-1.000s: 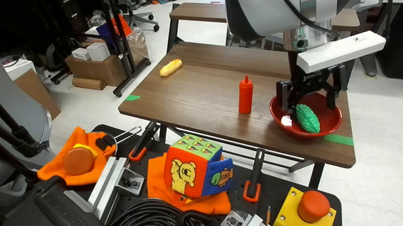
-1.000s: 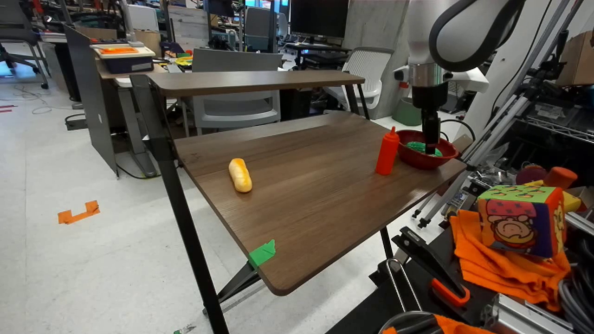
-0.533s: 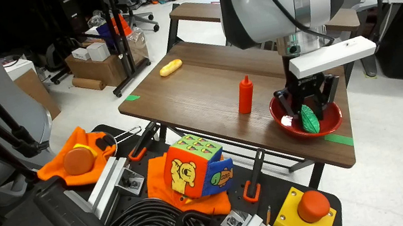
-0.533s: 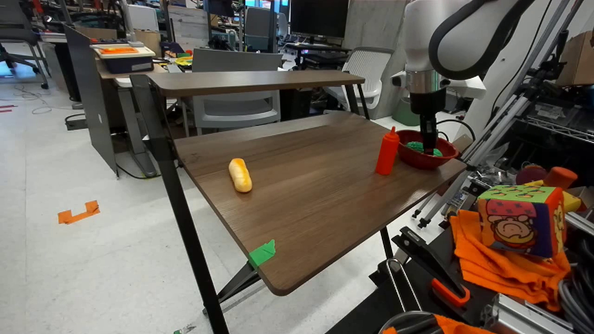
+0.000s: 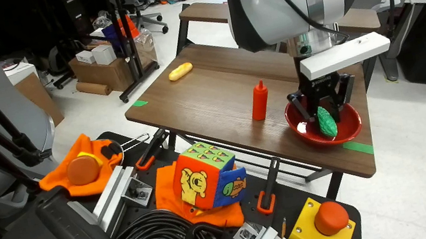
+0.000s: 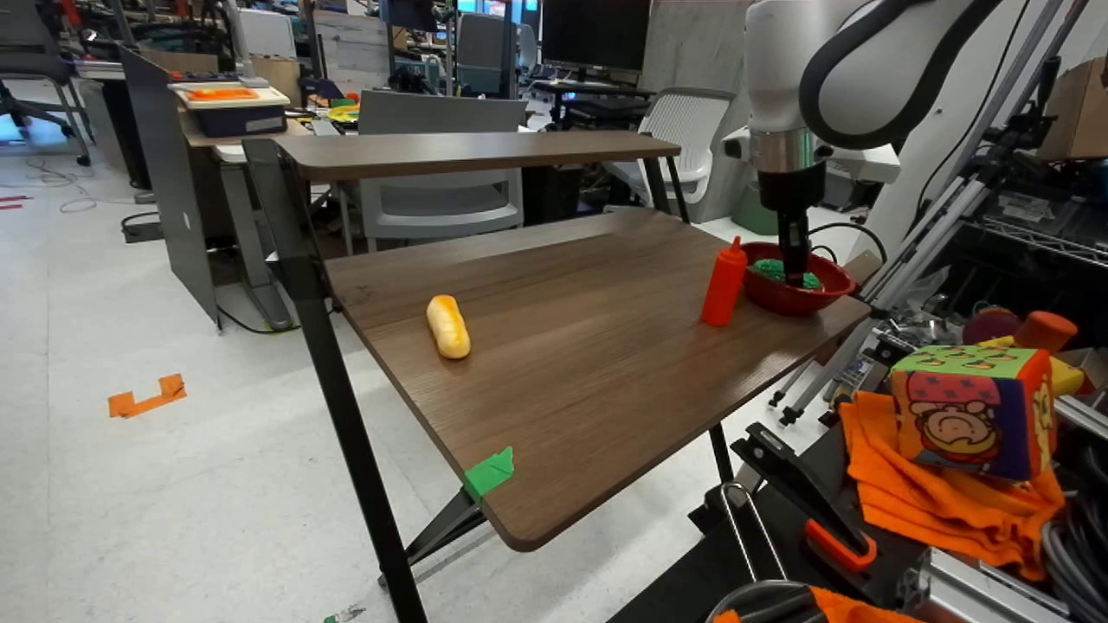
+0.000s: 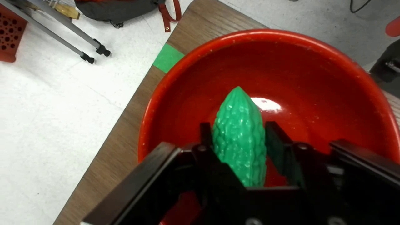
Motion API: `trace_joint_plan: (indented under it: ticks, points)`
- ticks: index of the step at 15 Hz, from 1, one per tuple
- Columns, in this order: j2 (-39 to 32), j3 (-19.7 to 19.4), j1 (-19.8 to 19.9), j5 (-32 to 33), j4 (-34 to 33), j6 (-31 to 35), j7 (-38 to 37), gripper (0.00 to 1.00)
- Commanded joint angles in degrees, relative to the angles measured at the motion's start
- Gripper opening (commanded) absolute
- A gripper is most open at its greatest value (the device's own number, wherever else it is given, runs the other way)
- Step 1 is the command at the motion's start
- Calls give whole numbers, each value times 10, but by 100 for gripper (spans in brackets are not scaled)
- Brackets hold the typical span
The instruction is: Remove the green object from the red bowl
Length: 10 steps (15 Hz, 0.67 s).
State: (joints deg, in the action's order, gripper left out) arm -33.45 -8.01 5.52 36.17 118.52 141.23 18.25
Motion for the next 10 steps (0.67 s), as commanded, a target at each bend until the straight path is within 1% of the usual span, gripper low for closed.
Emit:
trace_joint_plan:
  ticks: [1,4,6,8,10]
  points:
    - [77,7,13,-1,52,9,30,20]
    - [135,19,28,-33,74,3,59,20]
    - [169,35,36,-85,76,-9,90,20]
    - [181,51,32,-153,53,-40,113,20]
    - [178,68,22,-213,17,-73,110,20]
